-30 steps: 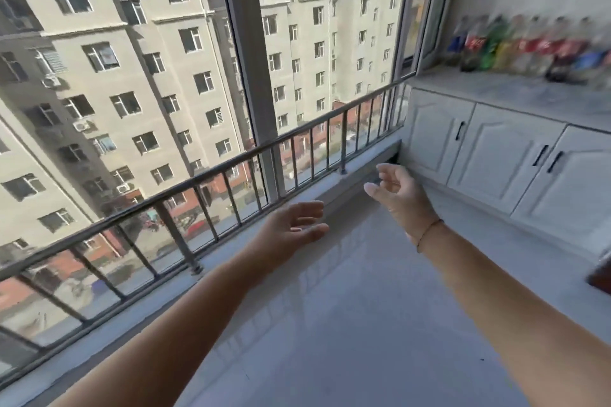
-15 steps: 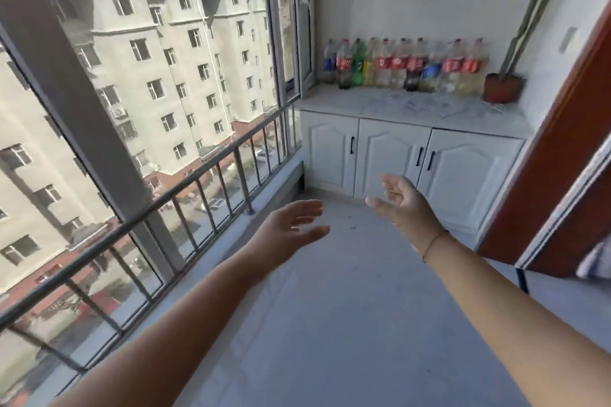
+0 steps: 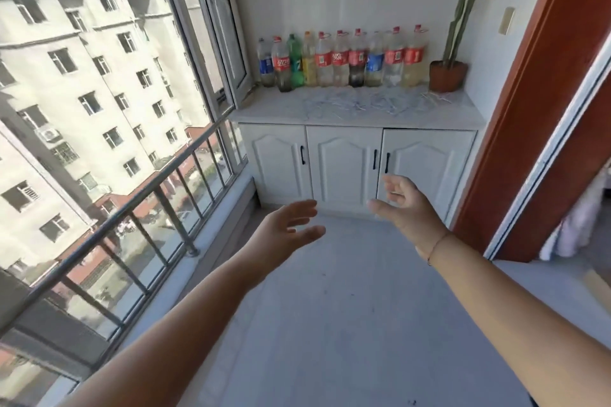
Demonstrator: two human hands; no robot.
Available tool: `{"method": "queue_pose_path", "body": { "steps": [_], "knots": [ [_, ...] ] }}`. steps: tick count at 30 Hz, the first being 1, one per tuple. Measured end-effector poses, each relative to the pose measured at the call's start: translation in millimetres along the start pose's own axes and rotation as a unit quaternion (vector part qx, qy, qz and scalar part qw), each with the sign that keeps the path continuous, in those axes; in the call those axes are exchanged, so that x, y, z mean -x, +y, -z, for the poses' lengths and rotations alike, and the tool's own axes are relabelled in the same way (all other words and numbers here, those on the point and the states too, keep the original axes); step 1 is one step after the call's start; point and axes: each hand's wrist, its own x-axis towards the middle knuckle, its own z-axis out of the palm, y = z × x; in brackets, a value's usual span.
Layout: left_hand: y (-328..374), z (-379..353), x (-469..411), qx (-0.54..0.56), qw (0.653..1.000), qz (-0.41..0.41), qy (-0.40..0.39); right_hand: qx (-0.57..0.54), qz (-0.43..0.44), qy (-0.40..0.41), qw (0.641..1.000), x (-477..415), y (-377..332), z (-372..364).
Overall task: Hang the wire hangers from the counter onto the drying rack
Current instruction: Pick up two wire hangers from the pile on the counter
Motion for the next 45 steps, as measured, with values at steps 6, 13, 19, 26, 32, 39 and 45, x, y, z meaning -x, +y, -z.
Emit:
{"method": "queue_pose_path", "body": {
  "steps": [6, 13, 19, 26, 32, 39, 45],
  "knots": [
    [14, -32, -117, 0.037, 0.999, 0.004, 0.017, 0.004, 0.006, -0.026, 1.000, -112, 10, 54],
    [20, -51, -228, 0.075, 0.996, 0.012, 0.042, -0.002, 0.000, -0.043, 0.999, -221, 24, 88],
    [12, -44, -320, 0.055, 0.998, 0.012, 0.037, 0.003, -0.012, -0.042, 0.999, -308, 46, 90],
    [3, -16, -445, 0.067, 0.997, 0.001, 0.022, 0.004, -0.011, -0.024, 1.000, -419, 52, 86],
    [7, 4, -549, 0.078, 0.997, -0.012, 0.018, -0.006, -0.019, -0.005, 1.000, -510, 59, 85],
    [-10, 7, -643, 0.071, 0.997, 0.008, 0.018, -0.009, -0.043, -0.012, 0.999, -598, 81, 88],
    [-24, 4, -731, 0.062, 0.996, 0.038, 0.046, -0.001, -0.059, -0.027, 0.998, -696, 108, 90]
  ]
}}
